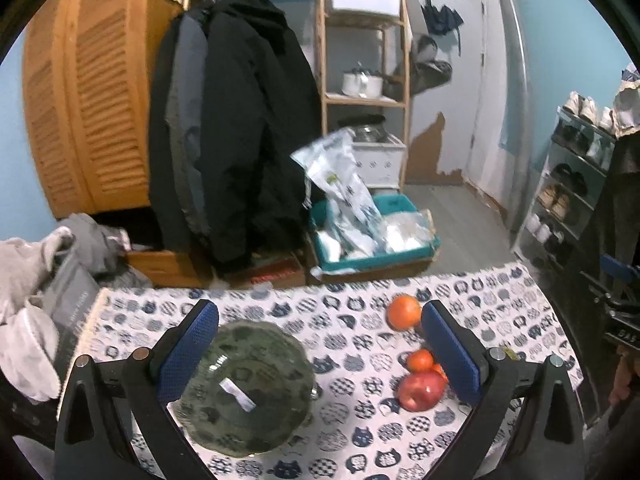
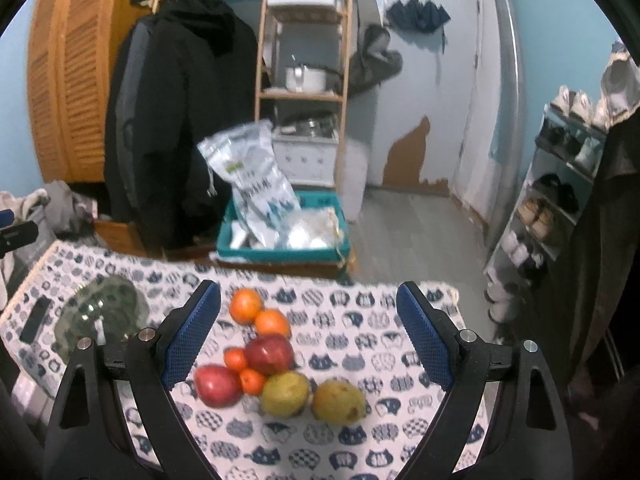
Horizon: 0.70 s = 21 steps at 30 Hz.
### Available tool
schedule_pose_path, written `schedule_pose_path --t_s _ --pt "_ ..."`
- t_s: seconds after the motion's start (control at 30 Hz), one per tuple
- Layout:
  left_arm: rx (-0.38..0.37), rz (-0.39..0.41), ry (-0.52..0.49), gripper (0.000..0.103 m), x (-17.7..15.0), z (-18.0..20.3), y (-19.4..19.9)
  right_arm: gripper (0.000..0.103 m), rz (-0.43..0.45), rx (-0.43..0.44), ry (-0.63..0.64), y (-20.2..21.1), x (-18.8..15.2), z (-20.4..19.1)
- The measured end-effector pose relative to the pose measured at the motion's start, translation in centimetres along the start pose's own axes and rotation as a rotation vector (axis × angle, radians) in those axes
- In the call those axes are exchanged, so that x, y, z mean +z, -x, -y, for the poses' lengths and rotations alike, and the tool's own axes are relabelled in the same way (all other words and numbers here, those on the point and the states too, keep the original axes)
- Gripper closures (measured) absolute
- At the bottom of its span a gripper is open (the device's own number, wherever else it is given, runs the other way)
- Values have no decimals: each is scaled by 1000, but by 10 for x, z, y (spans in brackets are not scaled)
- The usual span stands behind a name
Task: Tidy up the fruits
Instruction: 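Grasp the large red apple with the left tool while the right tool grasps the large green fruit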
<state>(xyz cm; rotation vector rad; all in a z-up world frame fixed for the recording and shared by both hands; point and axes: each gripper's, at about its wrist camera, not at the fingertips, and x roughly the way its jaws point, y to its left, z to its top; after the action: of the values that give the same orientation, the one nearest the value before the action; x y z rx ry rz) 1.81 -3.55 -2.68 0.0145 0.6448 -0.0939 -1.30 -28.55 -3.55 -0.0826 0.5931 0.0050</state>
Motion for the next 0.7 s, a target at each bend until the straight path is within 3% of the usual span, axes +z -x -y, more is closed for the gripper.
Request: schedule_pose_path --t_s 0.23,0.7 --pt "-62 -125 -12 1 -16 23 -36 15 -143 -54 -29 -32 -27 24" --pt "-99 -351 -55 1 -54 69 -110 15 -444 -21 -114 -106 -89 56"
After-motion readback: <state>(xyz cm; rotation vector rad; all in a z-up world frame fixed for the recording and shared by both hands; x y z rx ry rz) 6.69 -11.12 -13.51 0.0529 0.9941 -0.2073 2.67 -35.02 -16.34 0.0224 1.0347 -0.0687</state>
